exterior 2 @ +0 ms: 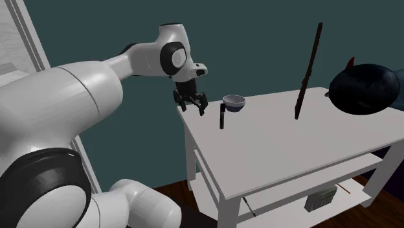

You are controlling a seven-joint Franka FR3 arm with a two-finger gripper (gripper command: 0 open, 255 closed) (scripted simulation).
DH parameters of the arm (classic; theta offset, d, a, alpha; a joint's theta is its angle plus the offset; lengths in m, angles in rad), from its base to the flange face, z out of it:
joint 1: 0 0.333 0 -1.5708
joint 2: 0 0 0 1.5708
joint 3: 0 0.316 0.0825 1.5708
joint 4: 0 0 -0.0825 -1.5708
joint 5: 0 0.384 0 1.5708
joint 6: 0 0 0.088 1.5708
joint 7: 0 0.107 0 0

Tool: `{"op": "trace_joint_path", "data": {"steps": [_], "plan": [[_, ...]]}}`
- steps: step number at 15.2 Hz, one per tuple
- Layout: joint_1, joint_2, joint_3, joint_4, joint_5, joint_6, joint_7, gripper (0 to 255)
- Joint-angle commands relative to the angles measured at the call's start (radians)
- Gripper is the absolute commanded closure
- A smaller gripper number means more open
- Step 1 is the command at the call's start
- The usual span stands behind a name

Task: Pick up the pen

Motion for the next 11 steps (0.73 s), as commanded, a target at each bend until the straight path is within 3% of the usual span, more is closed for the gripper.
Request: {"op": "trace_joint_path", "data": {"steps": [1,11], "plan": [[0.0,0.0,0.0,0.0,0.0,0.0,0.0,0],[0.068,0.423,-0.217,0.374,0.0,-0.038,-0.438,0]]}}
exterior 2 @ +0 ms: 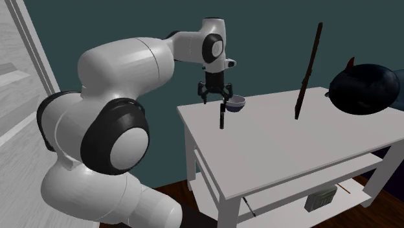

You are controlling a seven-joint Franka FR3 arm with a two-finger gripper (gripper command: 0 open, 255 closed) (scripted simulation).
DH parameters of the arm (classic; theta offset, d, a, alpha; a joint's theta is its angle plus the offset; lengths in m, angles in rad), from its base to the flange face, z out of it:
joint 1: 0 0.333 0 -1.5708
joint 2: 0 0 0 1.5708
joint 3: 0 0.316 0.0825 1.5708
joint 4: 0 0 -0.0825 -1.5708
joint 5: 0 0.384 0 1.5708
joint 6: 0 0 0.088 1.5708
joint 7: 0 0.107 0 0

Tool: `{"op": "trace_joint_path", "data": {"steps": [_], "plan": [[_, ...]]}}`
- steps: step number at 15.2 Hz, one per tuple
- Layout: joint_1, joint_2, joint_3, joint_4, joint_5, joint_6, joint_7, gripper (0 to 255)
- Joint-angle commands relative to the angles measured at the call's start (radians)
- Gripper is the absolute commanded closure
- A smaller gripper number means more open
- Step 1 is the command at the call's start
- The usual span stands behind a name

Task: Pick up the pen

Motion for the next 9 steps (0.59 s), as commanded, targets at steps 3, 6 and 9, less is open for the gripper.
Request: {"op": "trace_joint_path", "data": {"steps": [3,6,9], "plan": [[0.021,0.199,-0.068,0.205,0.036,-0.052,-0.181,0],[0.02,0.203,-0.07,0.183,0.038,-0.029,-0.192,0],[0.019,0.191,-0.069,0.129,0.036,0.013,-0.192,0]]}}
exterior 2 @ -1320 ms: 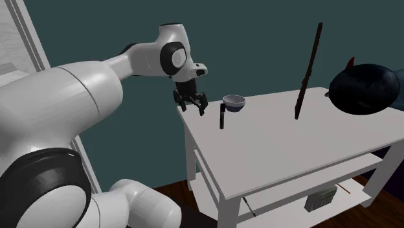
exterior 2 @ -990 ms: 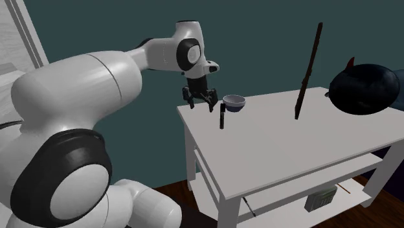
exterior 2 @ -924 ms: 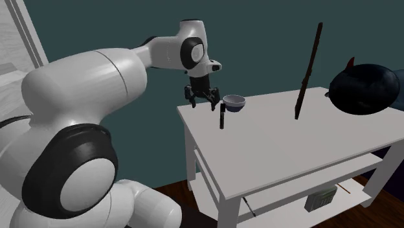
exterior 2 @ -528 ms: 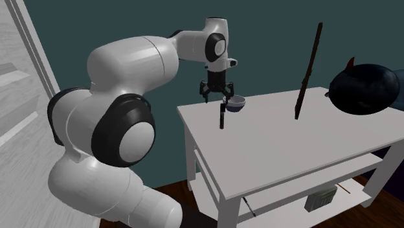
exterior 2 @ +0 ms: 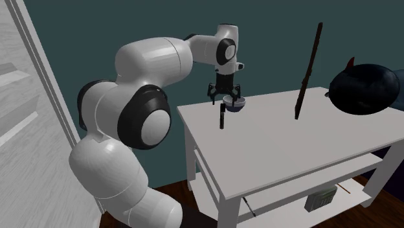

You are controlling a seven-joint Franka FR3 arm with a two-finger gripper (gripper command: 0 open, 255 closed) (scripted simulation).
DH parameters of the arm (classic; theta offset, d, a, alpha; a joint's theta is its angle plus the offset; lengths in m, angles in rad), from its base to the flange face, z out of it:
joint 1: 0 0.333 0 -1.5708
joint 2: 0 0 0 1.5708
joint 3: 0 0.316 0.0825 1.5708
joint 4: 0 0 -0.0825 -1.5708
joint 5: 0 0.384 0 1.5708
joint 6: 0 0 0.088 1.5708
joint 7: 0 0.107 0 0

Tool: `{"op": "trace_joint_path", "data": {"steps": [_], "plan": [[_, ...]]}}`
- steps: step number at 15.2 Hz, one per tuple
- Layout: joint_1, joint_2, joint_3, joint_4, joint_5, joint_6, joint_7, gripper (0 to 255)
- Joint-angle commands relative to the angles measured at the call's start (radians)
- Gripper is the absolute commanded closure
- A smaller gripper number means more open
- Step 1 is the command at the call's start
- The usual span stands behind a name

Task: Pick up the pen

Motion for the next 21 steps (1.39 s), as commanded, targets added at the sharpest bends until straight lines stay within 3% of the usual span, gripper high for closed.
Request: {"op": "trace_joint_path", "data": {"steps": [1,4,5,14,21], "plan": [[0.0,-0.009,0.001,-0.036,-0.001,0.027,0.0,0],[0.0,-0.014,0.001,-0.062,-0.002,0.049,0.0,0],[0.0,-0.013,0.002,-0.062,-0.002,0.049,0.001,255],[-0.001,-0.014,0.001,-0.062,-0.002,0.049,0.0,255],[0.001,0.013,0.0,0.062,0.003,-0.048,0.0,255]]}}
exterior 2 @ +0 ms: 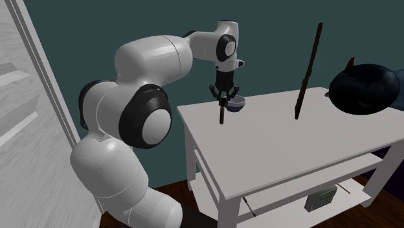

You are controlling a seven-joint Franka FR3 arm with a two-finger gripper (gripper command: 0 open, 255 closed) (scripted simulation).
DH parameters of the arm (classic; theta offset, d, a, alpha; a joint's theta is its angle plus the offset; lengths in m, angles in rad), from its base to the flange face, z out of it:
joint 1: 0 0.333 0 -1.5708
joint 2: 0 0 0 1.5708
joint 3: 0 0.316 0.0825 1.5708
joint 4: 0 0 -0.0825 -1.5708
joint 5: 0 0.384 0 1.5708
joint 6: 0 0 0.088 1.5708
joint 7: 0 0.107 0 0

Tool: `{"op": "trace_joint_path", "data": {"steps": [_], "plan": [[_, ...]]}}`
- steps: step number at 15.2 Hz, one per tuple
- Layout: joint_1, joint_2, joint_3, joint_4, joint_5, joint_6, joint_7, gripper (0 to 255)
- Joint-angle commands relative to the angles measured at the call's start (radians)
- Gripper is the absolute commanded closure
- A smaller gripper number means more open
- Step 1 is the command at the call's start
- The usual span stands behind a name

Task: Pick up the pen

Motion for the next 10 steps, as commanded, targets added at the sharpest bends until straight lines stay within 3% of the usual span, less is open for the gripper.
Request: {"op": "trace_joint_path", "data": {"steps": [1,10], "plan": [[0.001,0.01,0.0,0.041,0.002,-0.032,0.0,255],[0.001,0.053,-0.004,0.188,0.01,-0.136,-0.003,255]]}}
